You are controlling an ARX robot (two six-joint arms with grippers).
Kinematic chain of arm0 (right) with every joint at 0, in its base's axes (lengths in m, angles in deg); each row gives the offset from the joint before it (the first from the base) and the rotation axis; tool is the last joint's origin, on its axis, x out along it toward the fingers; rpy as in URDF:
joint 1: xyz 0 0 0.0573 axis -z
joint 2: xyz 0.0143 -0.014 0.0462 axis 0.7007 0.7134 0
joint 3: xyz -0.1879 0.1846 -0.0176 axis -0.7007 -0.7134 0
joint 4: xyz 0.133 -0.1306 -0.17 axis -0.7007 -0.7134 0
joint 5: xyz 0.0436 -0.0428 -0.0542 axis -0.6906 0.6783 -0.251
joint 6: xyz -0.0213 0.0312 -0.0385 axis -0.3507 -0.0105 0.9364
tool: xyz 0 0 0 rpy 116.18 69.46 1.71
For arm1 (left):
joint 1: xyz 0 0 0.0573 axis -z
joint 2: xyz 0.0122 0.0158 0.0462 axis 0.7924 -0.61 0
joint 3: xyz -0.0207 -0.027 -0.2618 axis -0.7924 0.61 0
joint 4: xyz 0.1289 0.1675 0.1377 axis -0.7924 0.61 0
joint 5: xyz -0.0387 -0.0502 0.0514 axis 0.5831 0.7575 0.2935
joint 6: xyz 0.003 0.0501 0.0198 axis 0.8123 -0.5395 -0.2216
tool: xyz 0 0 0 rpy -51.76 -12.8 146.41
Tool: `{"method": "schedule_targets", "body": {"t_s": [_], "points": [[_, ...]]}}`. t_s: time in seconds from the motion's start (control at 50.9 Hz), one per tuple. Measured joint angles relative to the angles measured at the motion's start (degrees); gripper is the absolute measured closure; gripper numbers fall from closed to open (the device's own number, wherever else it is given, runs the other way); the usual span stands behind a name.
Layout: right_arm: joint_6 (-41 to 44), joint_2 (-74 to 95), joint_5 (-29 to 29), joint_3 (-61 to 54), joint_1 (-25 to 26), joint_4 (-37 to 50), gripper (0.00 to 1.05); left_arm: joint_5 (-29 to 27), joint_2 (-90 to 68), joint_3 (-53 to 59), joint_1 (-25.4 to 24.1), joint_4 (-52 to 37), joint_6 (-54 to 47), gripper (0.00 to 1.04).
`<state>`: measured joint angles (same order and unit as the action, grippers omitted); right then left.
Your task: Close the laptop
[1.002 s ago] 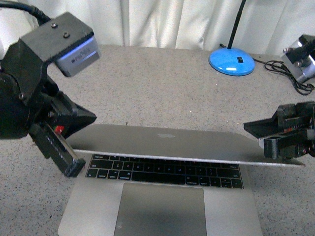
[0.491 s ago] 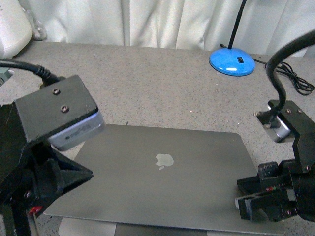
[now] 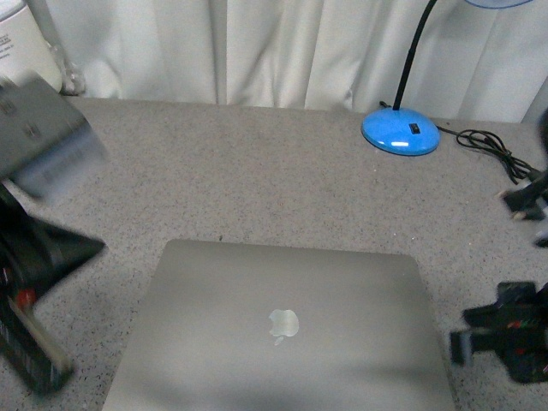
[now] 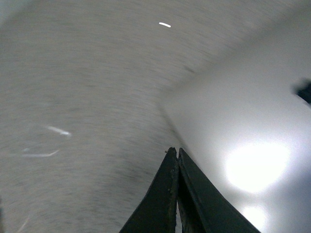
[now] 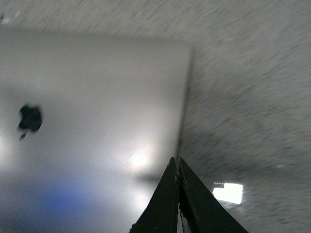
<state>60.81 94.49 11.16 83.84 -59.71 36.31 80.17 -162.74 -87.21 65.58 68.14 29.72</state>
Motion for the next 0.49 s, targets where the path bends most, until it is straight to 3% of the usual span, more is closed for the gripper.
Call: {"method": "schedule_targets", "body": {"t_s": [0.138,0.295,0.393,0.491], "points": [[1.38,-8.72,3.23,0.55,4.81,-0.52,1.03,-7.69,0.35,-4.44,-10.82,-4.11,11.3,1.01],[7.58,-22.91,6.91,-3.06,8.48,2.14,1.03,-8.31,4.07,-2.51,-22.62,-8.87,15.02,1.01],[11.56,-32.92,10.08,-8.15,9.33,2.99,1.03,-6.47,9.75,1.14,-25.55,-8.87,16.72,1.01],[14.62,-42.23,13.14,-13.97,8.37,3.13,1.03,-5.75,17.46,6.01,-24.68,-8.26,17.18,1.01]]}}
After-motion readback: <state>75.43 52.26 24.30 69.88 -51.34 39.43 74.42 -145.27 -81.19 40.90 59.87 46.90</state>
